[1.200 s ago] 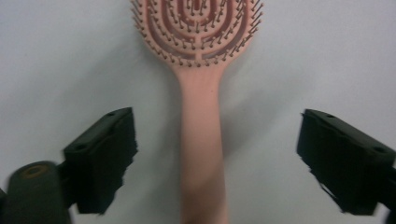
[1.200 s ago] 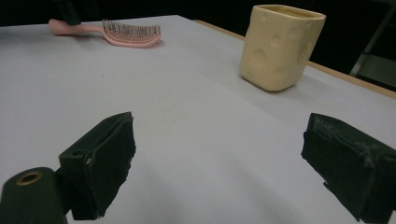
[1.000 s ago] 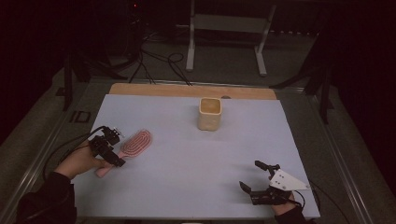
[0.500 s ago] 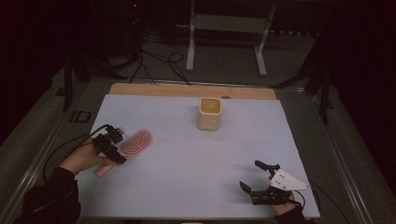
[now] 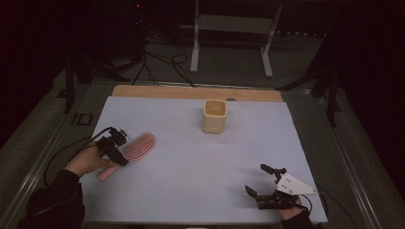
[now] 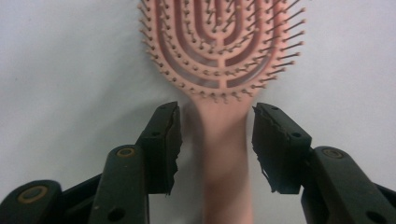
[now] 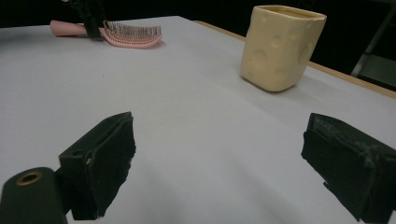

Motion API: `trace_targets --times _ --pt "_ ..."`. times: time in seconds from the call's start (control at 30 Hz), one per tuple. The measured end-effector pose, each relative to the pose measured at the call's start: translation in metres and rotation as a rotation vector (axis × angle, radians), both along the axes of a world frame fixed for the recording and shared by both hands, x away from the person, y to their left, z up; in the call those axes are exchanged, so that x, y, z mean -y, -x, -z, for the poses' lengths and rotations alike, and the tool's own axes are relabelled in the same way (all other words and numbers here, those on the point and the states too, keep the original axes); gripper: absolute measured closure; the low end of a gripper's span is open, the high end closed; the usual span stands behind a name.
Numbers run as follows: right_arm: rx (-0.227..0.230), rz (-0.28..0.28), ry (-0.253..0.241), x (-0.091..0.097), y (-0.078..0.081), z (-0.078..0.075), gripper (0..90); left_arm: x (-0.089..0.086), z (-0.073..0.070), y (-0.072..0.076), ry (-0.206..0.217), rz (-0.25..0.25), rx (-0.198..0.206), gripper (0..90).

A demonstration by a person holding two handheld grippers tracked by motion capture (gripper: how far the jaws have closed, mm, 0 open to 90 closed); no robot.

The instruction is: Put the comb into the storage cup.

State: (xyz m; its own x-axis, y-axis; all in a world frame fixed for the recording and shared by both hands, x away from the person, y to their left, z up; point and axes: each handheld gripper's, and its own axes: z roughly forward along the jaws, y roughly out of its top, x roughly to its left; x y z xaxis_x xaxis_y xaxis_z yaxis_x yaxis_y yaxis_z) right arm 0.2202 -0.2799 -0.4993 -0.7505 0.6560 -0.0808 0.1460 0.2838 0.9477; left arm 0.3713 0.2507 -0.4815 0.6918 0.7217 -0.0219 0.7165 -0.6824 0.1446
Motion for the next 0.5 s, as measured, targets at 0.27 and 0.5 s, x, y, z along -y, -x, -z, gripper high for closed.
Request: trace_targets --times 0.27,0.5 --pt "0.001 -0.001 0.001 0.0002 -0.0002 0.0002 9.1 -0.0014 0.0013 -0.0019 0.021 0.011 -0.024 62.0" --pt "0.000 -0.004 0.003 0.0001 -0.0004 0.0003 9.1 -0.0004 0.0056 -0.0024 0.016 0.024 -0.050 67.0"
